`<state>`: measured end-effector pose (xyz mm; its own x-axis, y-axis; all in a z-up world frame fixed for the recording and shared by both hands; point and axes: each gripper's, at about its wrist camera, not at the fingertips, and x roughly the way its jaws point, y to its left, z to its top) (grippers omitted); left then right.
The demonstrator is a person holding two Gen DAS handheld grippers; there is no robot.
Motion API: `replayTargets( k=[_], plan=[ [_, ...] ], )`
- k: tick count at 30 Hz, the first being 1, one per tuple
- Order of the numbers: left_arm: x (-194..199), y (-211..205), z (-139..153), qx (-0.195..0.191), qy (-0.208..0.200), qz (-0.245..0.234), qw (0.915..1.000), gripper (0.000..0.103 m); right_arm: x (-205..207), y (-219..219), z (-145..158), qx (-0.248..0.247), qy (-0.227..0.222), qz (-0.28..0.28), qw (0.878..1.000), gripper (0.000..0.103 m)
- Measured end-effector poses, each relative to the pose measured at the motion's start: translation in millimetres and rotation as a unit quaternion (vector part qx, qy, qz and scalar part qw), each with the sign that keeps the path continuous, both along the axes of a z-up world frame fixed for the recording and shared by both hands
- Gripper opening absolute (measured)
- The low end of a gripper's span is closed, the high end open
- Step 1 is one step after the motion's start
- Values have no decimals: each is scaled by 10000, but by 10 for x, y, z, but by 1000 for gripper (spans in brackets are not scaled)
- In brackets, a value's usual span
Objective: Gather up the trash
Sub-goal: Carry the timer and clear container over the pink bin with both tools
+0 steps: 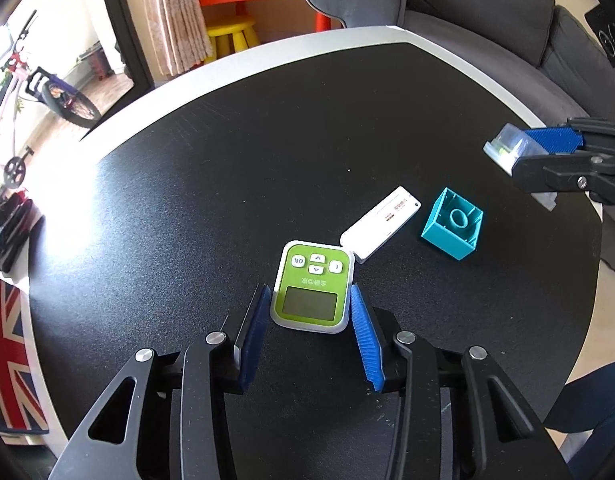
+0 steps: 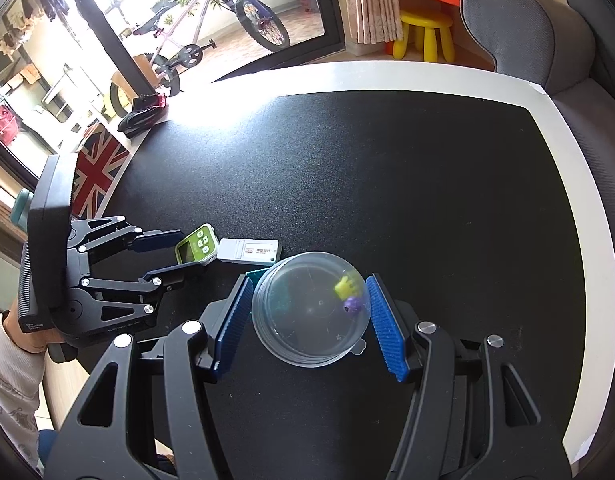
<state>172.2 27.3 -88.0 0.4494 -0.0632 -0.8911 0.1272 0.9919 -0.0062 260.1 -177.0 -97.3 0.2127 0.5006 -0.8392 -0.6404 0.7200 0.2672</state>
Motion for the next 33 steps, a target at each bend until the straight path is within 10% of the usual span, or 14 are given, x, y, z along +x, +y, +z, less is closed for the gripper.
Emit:
replayTargets(
  k=[33],
  plan=[
    [-1381,-194,846,-303,-1072,842,9902,41,-1135,-279,604,267,-1095,821,9902,58]
  ],
)
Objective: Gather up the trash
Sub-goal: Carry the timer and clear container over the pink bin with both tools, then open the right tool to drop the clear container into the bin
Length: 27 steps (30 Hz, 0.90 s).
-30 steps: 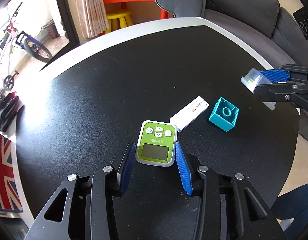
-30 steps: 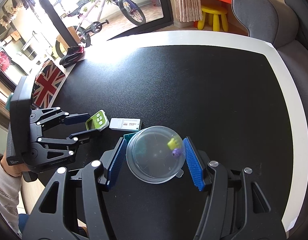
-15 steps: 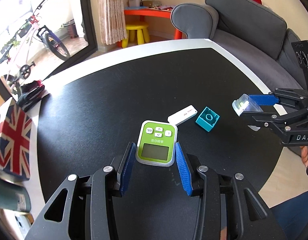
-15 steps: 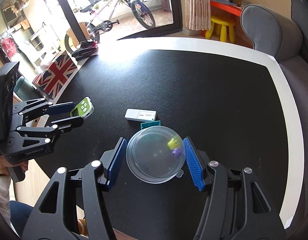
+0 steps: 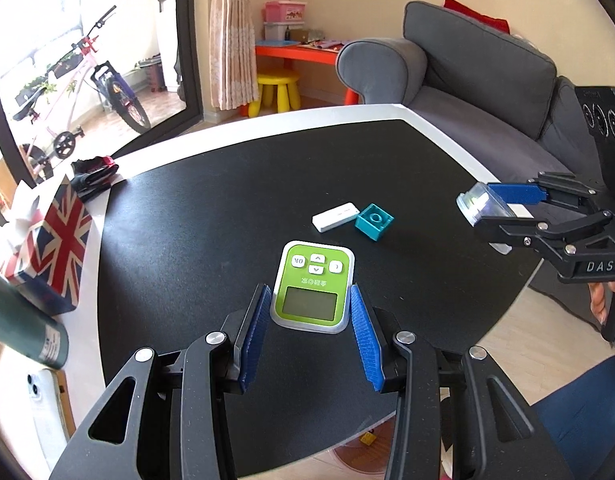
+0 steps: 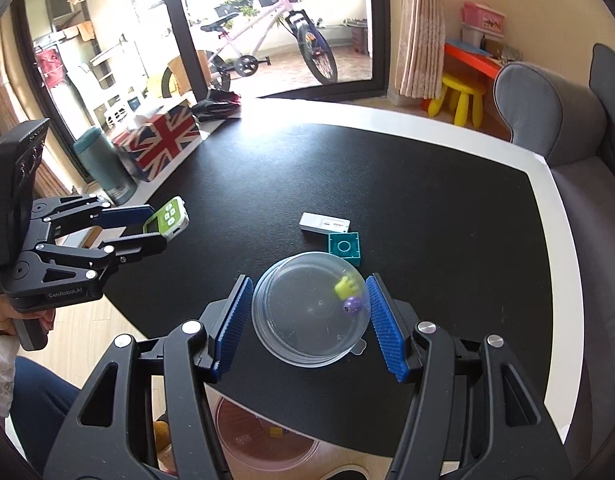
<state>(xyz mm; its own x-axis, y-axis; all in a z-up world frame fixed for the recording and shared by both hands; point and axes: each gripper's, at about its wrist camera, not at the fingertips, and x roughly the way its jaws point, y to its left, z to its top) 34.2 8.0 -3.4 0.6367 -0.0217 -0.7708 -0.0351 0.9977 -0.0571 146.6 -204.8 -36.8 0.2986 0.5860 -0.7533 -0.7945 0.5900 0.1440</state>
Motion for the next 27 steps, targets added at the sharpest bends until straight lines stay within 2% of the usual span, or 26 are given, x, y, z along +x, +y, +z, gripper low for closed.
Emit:
replayTargets(
  k=[5,14,20,27],
  plan=[
    [-246,-143,49,-42,-139,-97,9998,41,-235,-92,46,46,-170,172,9997,58],
    [-598,-382,-21,-141,-166,-212,9995,41,-752,-278,-42,46,-95,461,9989,58],
    [-784,-503,-118,-225,-39,-254,9994,41,-1032,-403,-291,-141,132,599,9980,58],
    [-960,-538,-379,-352,154,-292,9988,41,-1193,-445,-531,-353,239,750,9963,58]
  ],
)
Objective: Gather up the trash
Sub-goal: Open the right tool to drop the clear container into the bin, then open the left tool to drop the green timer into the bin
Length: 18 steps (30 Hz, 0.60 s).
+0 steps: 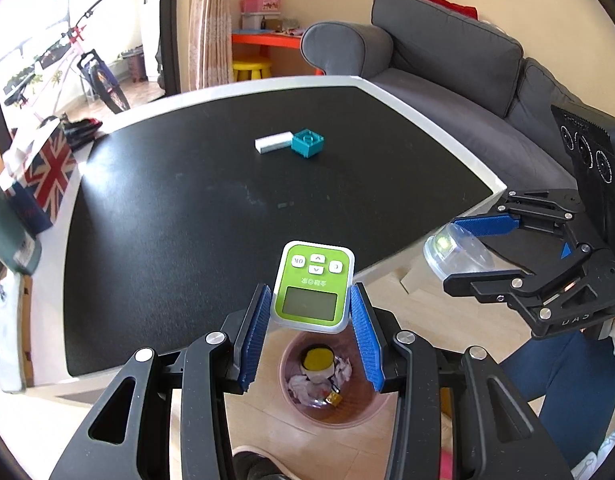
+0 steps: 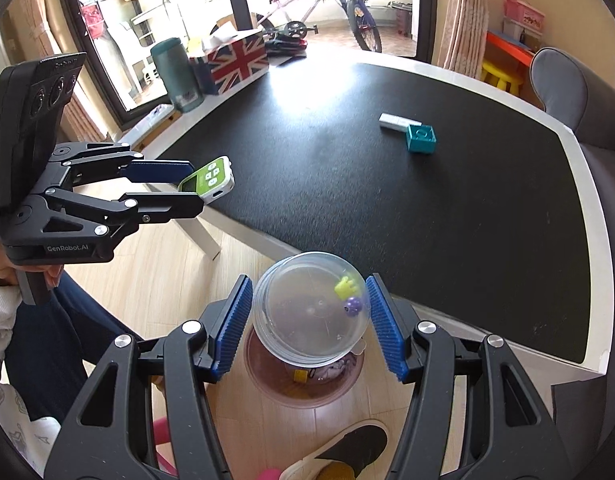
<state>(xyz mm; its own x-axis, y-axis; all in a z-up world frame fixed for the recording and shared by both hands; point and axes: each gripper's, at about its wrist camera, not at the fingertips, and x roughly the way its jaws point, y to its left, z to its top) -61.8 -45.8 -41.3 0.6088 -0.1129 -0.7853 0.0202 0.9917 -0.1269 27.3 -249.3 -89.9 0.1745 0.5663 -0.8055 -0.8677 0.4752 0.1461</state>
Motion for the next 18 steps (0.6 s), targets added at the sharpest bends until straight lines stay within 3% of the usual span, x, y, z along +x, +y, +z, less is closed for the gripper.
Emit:
replayTargets(
  k=[8,11,18],
  plan=[
    [-47,-19,-95,-103,123,-101,9998,41,-47,-26,-115,-1,135,90,9999,59],
    [-35,-39,-106,-127,128,-145,9997,41,-10,-29,-135,51,144,10,9999,87],
    [-7,-58,-138,-151,176,-202,9995,41,78,-92,-145,120,179,-198,9996,95]
  ],
)
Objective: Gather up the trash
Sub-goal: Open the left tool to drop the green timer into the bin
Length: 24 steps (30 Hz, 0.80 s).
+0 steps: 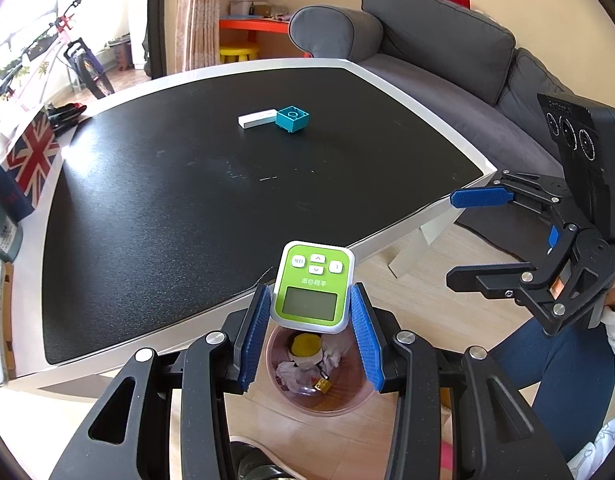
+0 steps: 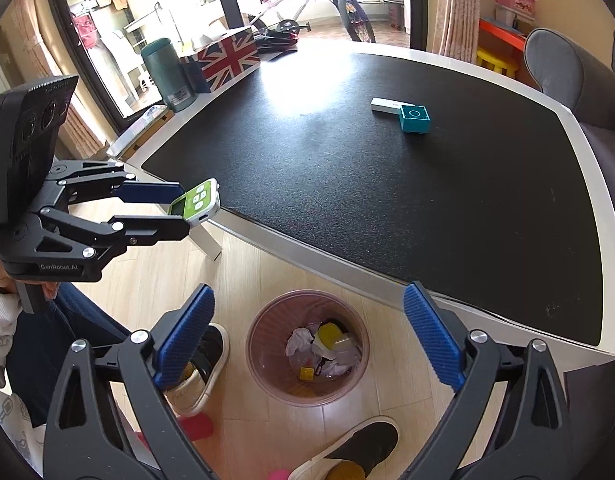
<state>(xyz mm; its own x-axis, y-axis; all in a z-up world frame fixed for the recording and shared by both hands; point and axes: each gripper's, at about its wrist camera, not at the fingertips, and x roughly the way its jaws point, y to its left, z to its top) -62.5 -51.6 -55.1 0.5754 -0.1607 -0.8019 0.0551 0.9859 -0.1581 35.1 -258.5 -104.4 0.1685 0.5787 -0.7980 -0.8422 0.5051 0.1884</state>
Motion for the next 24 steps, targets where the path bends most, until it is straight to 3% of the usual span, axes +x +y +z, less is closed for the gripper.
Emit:
replayTargets(
  k=[24],
  plan=[
    [15,-197,-62,-39,119,-350,9993,41,112,-167,62,110,-67,-374,9992,96]
  ],
)
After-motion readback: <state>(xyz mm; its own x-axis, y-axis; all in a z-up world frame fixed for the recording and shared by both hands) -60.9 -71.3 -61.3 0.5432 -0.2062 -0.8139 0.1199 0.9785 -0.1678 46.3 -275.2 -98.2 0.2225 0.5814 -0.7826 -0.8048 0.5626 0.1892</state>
